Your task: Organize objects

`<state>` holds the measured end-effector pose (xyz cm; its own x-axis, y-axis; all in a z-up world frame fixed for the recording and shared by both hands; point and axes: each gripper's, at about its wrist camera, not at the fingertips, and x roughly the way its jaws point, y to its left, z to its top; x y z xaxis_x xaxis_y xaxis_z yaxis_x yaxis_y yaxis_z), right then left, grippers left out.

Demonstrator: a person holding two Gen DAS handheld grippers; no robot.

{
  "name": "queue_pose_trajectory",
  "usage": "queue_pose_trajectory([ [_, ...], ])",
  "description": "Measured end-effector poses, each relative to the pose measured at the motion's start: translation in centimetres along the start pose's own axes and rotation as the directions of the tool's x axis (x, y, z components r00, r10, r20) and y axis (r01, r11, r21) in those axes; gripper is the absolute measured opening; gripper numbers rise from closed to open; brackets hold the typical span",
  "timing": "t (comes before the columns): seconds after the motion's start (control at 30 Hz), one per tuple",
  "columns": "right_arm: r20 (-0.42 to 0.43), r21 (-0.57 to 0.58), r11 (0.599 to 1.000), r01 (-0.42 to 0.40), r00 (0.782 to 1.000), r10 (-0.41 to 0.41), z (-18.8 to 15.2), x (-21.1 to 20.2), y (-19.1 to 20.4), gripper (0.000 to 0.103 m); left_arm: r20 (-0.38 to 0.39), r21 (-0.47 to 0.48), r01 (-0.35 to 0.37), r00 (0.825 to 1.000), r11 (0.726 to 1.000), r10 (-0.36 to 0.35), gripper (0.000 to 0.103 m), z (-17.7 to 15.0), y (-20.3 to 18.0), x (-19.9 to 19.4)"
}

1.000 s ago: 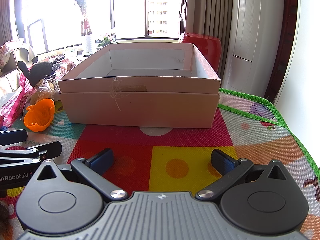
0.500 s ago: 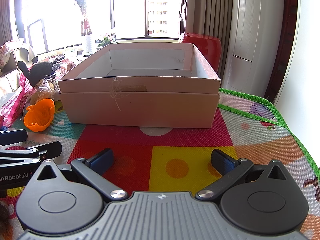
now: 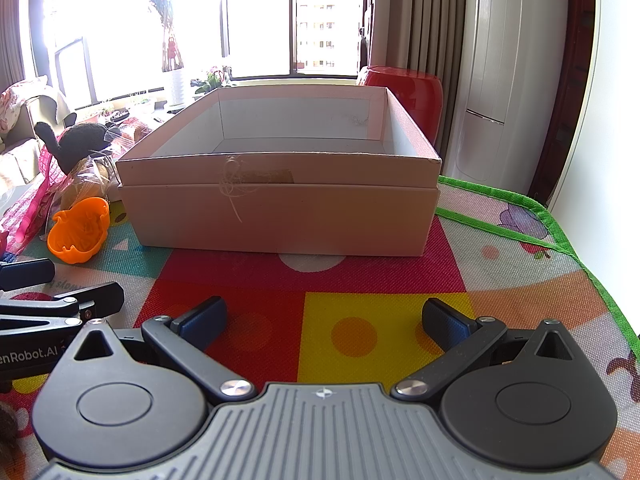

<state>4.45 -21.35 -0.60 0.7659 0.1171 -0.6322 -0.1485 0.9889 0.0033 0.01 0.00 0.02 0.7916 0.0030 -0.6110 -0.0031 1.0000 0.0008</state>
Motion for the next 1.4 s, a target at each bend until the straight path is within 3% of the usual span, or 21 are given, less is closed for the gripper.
queue_pose_trajectory([
  [0.8, -0.001, 0.006, 1.000, -0.005, 1.000, 0.005, -0.2, -0.2, -0.4, 0.103, 0.004, -0.011, 0.005, 1.000, 1.000, -0.005, 0.088, -0.1, 0.3, -0.1],
  [0.97, -0.028, -0.005, 0.999, -0.032, 0.999, 0.031, 0.3, 0.0, -0.8, 0.103, 0.019, -0.037, 0.091, 0.996, 0.995, -0.090, 0.087, -0.7, 1.3, -1.7],
  [1.13, -0.087, -0.020, 0.999, -0.047, 0.995, 0.045, 1.1, 0.2, -1.0, 0.103, 0.090, 0.024, 0.186, 0.978, 0.982, -0.187, 0.087, -1.5, 3.7, -6.1],
  [1.3, -0.092, -0.022, 0.999, -0.035, 0.995, 0.033, 1.1, 0.4, -0.5, 0.103, 0.158, -0.038, -0.008, 0.987, 0.999, 0.014, 0.087, -0.1, 9.9, -8.0],
  [1.4, -0.100, -0.021, 0.999, -0.033, 0.994, 0.031, 1.3, 0.5, -0.4, 0.103, 0.113, -0.088, -0.100, 0.988, 0.991, 0.109, 0.085, 0.6, 13.6, -6.8],
])
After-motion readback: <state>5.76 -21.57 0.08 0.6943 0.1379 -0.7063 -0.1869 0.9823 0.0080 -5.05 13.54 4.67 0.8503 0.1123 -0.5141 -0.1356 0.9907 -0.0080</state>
